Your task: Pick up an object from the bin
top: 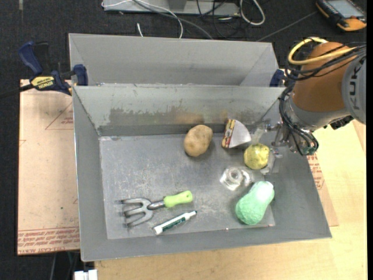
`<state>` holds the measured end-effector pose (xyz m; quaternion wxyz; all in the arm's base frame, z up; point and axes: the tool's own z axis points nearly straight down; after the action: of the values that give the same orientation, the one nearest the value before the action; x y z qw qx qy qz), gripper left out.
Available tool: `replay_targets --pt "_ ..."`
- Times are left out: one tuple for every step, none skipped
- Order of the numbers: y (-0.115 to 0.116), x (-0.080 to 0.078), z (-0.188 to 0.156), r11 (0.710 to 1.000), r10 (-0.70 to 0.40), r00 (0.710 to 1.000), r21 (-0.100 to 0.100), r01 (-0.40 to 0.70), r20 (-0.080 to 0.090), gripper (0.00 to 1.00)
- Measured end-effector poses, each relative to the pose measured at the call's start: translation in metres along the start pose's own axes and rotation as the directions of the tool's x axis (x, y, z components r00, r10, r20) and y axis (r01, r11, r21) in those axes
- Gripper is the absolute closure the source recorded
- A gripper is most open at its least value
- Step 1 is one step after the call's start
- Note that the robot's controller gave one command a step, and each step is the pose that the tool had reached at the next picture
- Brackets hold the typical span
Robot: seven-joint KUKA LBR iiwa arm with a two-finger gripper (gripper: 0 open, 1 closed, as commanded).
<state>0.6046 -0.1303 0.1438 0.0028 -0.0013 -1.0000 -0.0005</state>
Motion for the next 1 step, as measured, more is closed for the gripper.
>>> replay_targets --pt "0.0006 -0.0019 -0.0050 1.000 -0.002 1.000 0.001 0.002 0.008 0.00"
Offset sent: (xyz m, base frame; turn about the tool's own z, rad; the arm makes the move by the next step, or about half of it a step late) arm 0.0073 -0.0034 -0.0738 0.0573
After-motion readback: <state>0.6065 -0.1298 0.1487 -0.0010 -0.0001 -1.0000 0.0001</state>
